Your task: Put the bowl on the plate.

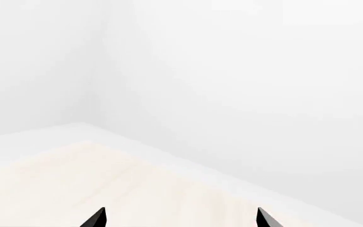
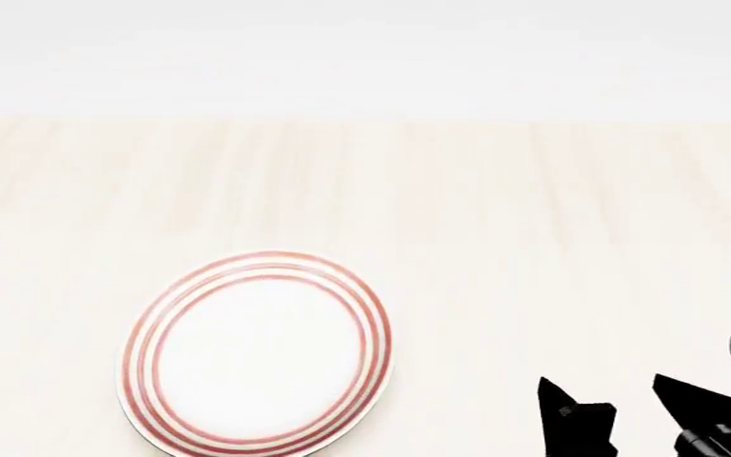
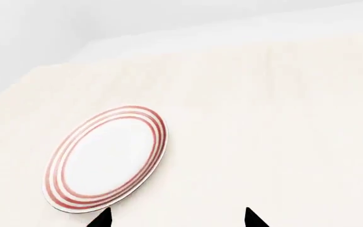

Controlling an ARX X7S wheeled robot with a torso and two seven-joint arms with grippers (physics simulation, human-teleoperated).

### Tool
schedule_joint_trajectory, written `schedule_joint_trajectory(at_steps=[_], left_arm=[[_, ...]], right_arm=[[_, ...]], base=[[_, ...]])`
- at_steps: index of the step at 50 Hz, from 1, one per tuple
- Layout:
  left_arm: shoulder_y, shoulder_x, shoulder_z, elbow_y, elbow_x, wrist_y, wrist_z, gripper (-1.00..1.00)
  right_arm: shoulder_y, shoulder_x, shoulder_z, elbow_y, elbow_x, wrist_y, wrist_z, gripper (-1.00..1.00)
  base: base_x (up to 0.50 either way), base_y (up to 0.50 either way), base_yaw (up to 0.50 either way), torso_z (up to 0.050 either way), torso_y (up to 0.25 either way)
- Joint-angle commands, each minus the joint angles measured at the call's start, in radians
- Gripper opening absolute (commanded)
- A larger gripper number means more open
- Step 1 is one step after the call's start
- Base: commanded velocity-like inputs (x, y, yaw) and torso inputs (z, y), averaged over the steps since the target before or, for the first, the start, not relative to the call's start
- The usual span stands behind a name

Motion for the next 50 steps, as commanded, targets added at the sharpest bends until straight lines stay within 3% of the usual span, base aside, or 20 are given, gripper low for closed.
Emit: schedule_joint_trajectory(at_steps=[1,50], left_arm=[[-0.001,-0.006,-0.006,0.001,-0.014,-0.002,-0.010,1.00],[0.012,-0.024,0.010,-0.004,-0.030,0.023,-0.028,1.00]], right_arm=[[0.175,-0.065,-0.113,0.017,-0.014,0.156,-0.007,1.00],[0.151,-0.041,-0.169,0.008,-0.015,0.242,0.021,1.00]], base=[[0.00,0.00,0.00,0.000,0.000],[0.00,0.00,0.00,0.000,0.000]])
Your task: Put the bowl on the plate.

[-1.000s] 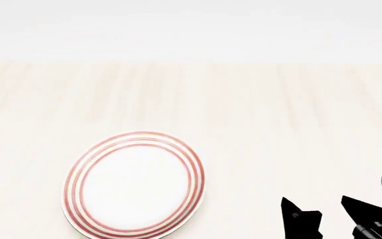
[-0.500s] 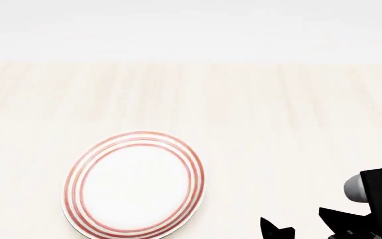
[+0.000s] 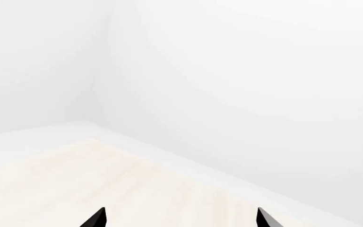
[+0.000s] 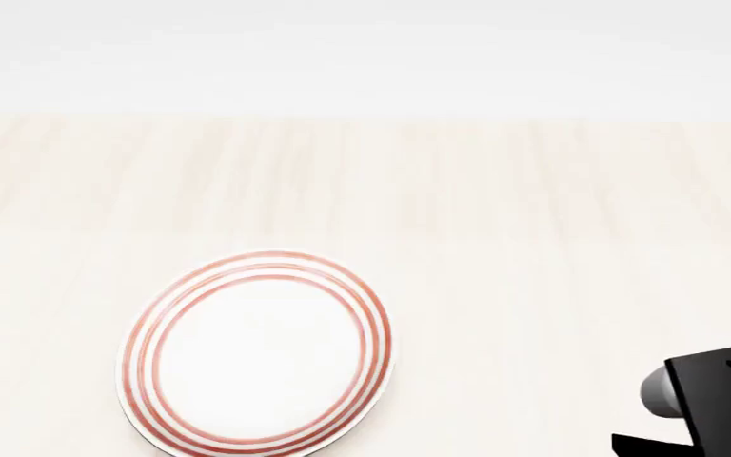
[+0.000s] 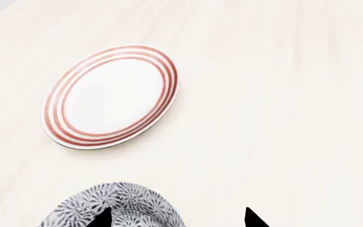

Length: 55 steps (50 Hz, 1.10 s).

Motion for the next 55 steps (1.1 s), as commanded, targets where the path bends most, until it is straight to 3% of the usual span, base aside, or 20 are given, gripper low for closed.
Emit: schedule_joint_trajectory(at_steps=[1,28,55], left_arm=[[0.001,-0.005,0.003,-0.001,-0.005,0.003,-0.005,1.00],[0.007,-0.017,0.002,0.008,-0.021,0.007,-0.021,1.00],[0.010,-0.027,0.005,0.001,-0.034,0.018,-0.027,1.00]], right_arm=[[-0.018,-0.007,-0.017,0.017,-0.017,0.010,-0.009,1.00],[-0.035,-0.118,-0.105,0.130,-0.136,0.047,-0.078,1.00],[-0.053,-0.147,-0.144,0.168,-0.177,0.064,-0.099,1.00]], base=[[0.00,0.00,0.00,0.000,0.000],[0.00,0.00,0.00,0.000,0.000],[0.00,0.00,0.00,0.000,0.000]])
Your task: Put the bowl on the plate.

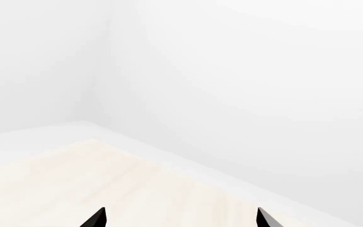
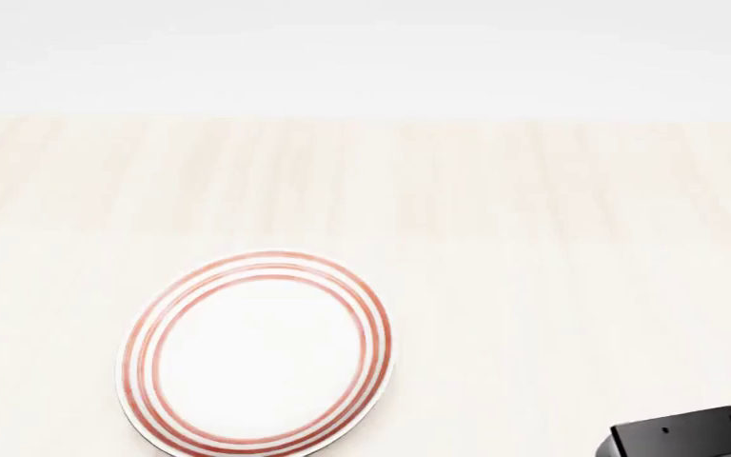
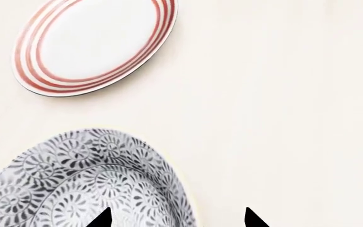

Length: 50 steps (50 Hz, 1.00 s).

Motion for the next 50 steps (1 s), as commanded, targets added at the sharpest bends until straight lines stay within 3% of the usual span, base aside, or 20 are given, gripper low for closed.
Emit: schedule_joint_trajectory(at_steps=[1,11,12,36,50], left_arm=[[0.001,-0.004,0.002,-0.003,-0.005,0.004,-0.003,1.00],[0.003,-0.008,0.004,-0.001,-0.008,0.006,-0.007,1.00],[0.003,-0.009,0.004,0.000,-0.009,0.006,-0.008,1.00],[0.004,-0.018,0.006,0.005,-0.024,0.007,-0.019,1.00],[0.006,-0.023,0.008,0.007,-0.031,0.010,-0.024,1.00]], right_arm=[[0.000,-0.024,-0.025,0.030,-0.030,0.014,-0.017,1.00],[-0.007,-0.030,-0.032,0.037,-0.042,0.014,-0.028,1.00],[-0.008,-0.029,-0.032,0.033,-0.043,0.014,-0.028,-1.00],[-0.019,0.000,0.012,-0.003,-0.019,-0.033,0.004,-1.00],[0.152,0.008,0.133,-0.188,-0.033,-0.094,0.082,-1.00]], base=[[0.00,0.00,0.00,0.000,0.000],[0.00,0.00,0.00,0.000,0.000],[0.00,0.00,0.00,0.000,0.000],[0.00,0.00,0.00,0.000,0.000],[0.00,0.00,0.00,0.000,0.000]])
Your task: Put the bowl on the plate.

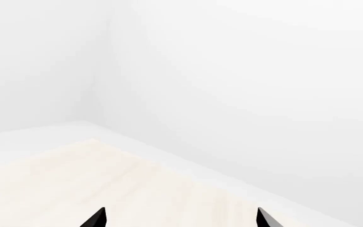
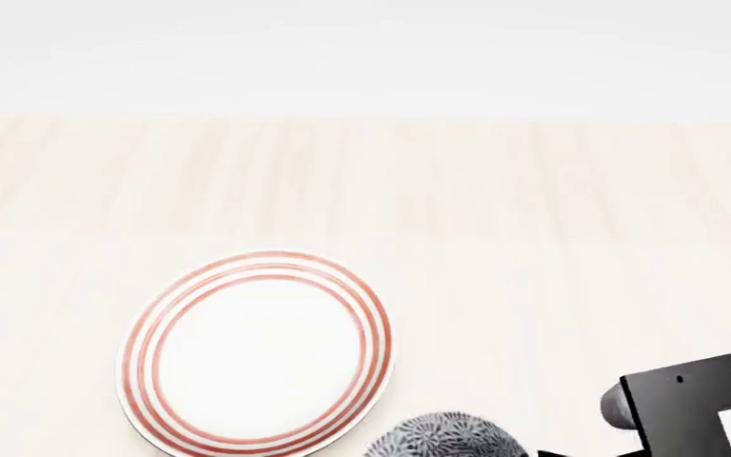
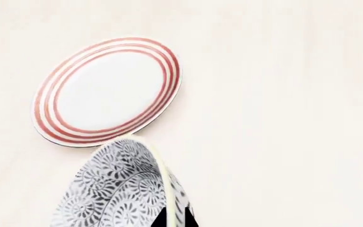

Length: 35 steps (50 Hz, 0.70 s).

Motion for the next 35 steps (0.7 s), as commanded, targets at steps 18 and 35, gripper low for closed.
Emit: schedule_joint_trajectory(at_steps=[18,35], left_arm=[[0.007,-0.009,0.000,0.010,-0.018,0.005,-0.012,1.00],[0.008,-0.019,-0.014,0.018,-0.047,0.001,-0.020,1.00]], right_arm=[[0.319,-0.120,0.086,-0.107,-0.088,-0.032,-0.033,-1.00],[0.451,-0.433,0.010,0.393,-0.206,-0.088,-0.093,-1.00]], base=[[0.00,0.00,0.00,0.000,0.000],[0.00,0.00,0.00,0.000,0.000]])
